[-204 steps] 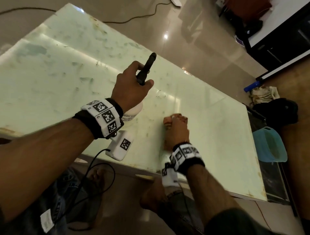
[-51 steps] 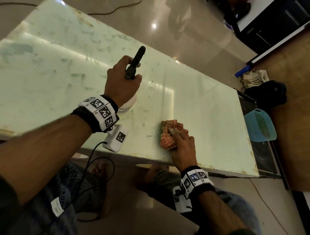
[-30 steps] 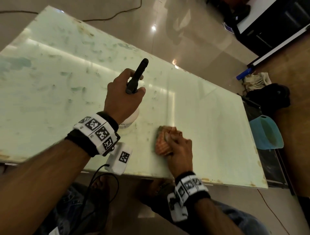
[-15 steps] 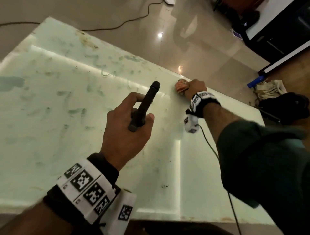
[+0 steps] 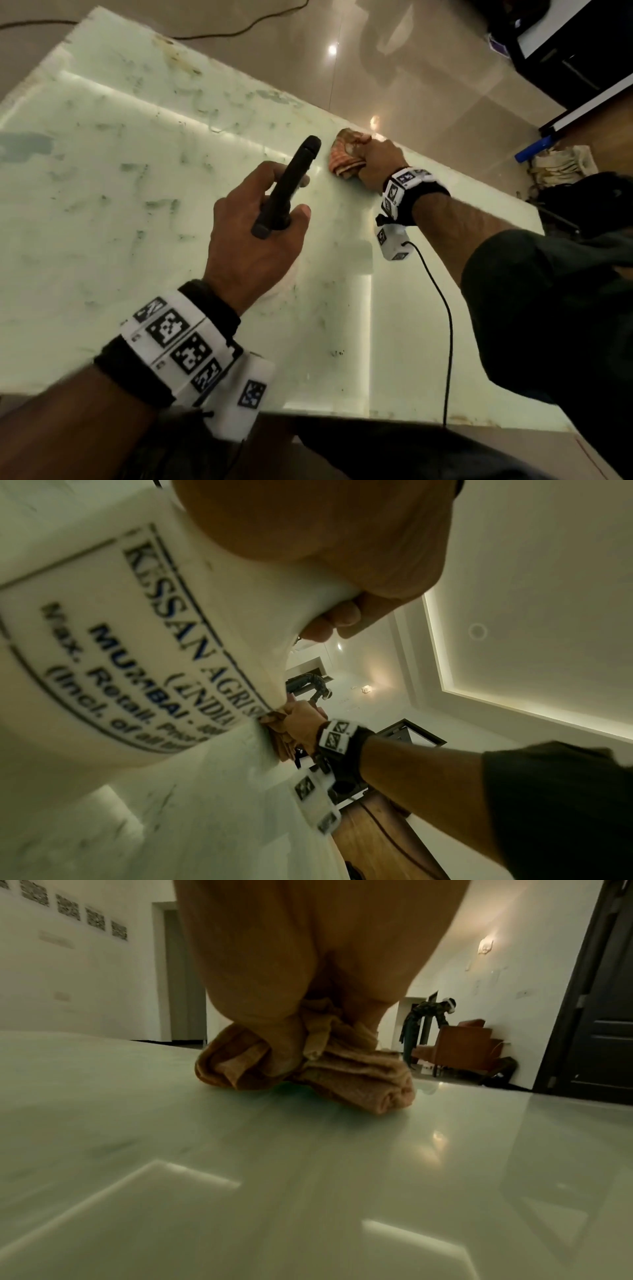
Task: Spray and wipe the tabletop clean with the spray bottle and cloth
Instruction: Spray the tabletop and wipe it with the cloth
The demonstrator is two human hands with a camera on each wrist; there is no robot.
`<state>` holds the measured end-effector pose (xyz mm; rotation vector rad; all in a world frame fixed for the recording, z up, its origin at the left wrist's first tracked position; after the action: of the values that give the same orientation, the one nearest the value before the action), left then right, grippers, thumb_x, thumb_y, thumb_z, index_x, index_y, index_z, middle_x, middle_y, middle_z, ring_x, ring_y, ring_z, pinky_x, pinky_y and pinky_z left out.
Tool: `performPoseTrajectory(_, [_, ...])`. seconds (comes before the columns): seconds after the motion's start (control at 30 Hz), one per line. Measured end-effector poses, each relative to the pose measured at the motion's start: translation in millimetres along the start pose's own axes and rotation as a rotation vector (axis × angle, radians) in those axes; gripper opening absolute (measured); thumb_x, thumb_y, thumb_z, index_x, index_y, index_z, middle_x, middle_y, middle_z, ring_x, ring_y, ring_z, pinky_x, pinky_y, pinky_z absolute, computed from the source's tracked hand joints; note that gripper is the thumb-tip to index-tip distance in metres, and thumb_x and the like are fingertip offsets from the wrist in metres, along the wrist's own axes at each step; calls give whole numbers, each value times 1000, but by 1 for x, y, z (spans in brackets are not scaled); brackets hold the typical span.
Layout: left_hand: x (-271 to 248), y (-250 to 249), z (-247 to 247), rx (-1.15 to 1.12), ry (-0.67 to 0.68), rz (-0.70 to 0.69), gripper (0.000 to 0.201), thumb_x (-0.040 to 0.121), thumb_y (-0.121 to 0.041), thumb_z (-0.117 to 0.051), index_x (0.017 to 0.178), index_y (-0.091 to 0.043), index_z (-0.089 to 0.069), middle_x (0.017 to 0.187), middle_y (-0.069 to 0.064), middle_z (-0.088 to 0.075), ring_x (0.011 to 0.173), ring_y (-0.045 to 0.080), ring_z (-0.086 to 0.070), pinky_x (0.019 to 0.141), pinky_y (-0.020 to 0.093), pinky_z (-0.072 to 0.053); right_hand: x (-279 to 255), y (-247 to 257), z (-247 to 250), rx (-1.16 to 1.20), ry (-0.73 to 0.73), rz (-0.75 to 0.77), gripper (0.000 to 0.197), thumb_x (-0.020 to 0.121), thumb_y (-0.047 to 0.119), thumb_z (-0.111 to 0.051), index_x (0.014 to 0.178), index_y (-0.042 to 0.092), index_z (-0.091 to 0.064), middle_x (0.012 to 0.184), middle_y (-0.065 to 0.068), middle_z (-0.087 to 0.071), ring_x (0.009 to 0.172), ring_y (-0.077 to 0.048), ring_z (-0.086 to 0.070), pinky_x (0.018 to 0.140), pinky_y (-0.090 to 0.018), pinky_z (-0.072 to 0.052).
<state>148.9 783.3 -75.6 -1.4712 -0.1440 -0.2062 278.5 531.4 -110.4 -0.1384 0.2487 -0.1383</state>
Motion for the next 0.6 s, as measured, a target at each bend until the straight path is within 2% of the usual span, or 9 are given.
performPoseTrajectory(0.1, [3, 2, 6, 9, -17, 7, 24, 83, -18, -69, 107, -20, -70, 63, -8, -61, 60, 21, -63, 76, 22, -51, -54, 9, -5, 45, 43, -6, 45, 92, 15, -50, 137, 15, -48, 137, -15, -51, 124, -37, -48, 101, -36, -38])
performPoseTrajectory(0.23, [4, 3, 13, 10, -35, 14, 19, 83, -19, -68, 102, -23, -68, 68, 8, -66, 63, 28, -64, 79, 29, -53, -129, 20, -27, 149, 111, 12, 45, 90, 12, -53, 134, 17, -52, 133, -15, -55, 121, -38, -49, 99, -33, -37])
performPoseTrajectory(0.33, [4, 2, 19, -5, -48, 36, 18, 82, -18, -68, 98, -26, -67, 68, 5, -65, 65, 32, -65, 80, 33, -55, -190, 30, -38, 221, 88, 46, 43, 86, 6, -56, 128, 15, -60, 129, -16, -59, 116, -39, -54, 94, -33, -41])
performPoseTrajectory(0.37, [4, 2, 20, -3, -50, 43, 18, 82, -19, -68, 98, -25, -67, 65, 1, -63, 65, 33, -65, 81, 36, -56, -210, 37, -37, 229, 22, 88, 43, 82, 1, -58, 123, 13, -64, 124, -18, -62, 111, -40, -58, 90, -33, -46])
performPoseTrajectory(0.43, [4, 2, 21, 1, -46, 53, 20, 80, -20, -67, 100, -24, -69, 62, 0, -60, 65, 35, -65, 81, 42, -57, -252, 48, -32, 268, -100, 142, 46, 63, -1, -60, 107, 9, -73, 108, -19, -69, 93, -40, -67, 73, -33, -56])
performPoseTrajectory(0.47, [3, 2, 21, 1, -41, 56, 21, 80, -21, -67, 100, -25, -69, 62, 1, -59, 65, 35, -65, 82, 44, -57, -272, 54, -37, 289, -122, 178, 51, 57, 1, -58, 106, 9, -73, 110, -19, -69, 95, -40, -67, 73, -33, -57])
performPoseTrajectory(0.5, [4, 3, 21, 1, -40, 60, 21, 80, -21, -67, 100, -25, -69, 61, 1, -59, 65, 34, -65, 82, 45, -57, -289, 59, -48, 322, -49, 177, 57, 60, 3, -55, 113, 12, -70, 122, -17, -64, 109, -39, -62, 84, -35, -54])
performPoseTrajectory(0.53, [4, 3, 20, 1, -38, 63, 21, 80, -21, -67, 100, -25, -68, 61, 1, -58, 66, 34, -65, 82, 45, -57, -304, 59, -63, 334, 32, 129, 58, 69, 4, -54, 124, 17, -64, 136, -13, -56, 124, -34, -53, 97, -34, -47])
performPoseTrajectory(0.6, [4, 3, 18, -4, -29, 70, 20, 81, -18, -67, 101, -24, -68, 65, 4, -60, 67, 35, -65, 77, 37, -57, -340, 61, -86, 342, 115, 80, 55, 80, 10, -59, 133, 25, -56, 142, -3, -51, 132, -24, -46, 107, -32, -40])
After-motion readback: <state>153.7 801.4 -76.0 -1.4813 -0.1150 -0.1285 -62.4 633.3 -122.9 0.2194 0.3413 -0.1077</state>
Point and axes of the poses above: each hand's wrist, its own x-axis towards the middle knuckle, its own z-axis out of the back of the hand, y = z × x, the point moved 9 cm from there along x, towards the middle knuckle
